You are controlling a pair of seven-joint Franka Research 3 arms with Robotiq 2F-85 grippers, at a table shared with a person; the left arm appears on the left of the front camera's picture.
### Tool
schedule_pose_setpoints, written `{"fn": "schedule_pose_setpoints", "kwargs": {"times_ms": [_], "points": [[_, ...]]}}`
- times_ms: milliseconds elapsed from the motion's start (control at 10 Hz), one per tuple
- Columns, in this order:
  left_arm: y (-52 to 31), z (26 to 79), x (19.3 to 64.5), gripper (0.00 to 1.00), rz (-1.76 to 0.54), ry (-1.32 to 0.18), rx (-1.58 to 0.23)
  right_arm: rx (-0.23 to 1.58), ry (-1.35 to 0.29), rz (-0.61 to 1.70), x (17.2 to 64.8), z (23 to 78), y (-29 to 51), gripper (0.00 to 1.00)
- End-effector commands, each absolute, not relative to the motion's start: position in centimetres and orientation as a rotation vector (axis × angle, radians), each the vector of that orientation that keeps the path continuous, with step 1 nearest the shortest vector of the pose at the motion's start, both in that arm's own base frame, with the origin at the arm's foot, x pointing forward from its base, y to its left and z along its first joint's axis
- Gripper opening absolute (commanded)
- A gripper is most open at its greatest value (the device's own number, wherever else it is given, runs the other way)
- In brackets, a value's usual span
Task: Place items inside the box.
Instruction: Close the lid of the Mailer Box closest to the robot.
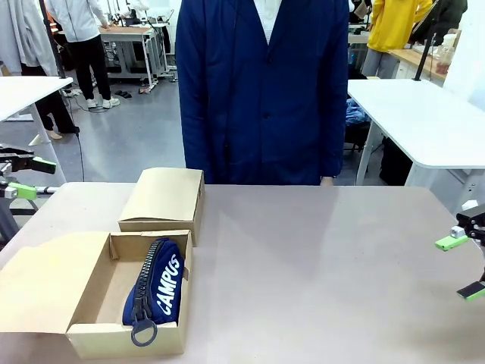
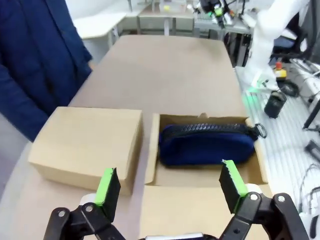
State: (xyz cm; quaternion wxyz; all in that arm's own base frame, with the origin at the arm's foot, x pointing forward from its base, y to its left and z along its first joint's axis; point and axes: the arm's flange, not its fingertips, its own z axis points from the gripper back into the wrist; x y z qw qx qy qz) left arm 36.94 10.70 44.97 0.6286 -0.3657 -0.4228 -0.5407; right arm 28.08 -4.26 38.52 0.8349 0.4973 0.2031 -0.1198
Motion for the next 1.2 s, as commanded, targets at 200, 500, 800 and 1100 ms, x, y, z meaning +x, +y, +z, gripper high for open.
{"fn": "schedule_pose_setpoints", "kwargs": {"times_ms": [200, 500, 800, 1100], "points": [[15.7, 42.2, 37.0, 1.00, -1.363, -0.949, -0.458, 1.060, 0.434, -0.255, 27.9, 38.8, -4.3, 1.00], [26.8, 38.5, 34.9, 1.00, -1.324, -0.873, -0.381, 1.060, 0.434, -0.255, 27.9, 38.8, -4.3, 1.00], [30.5, 33.5, 33.5, 1.00, -1.260, -0.687, -0.364, 1.060, 0.434, -0.255, 27.9, 38.8, -4.3, 1.00], [28.7, 31.0, 35.0, 1.00, -1.292, -0.642, -0.421, 1.060, 0.434, -0.255, 27.9, 38.8, -4.3, 1.00]]}}
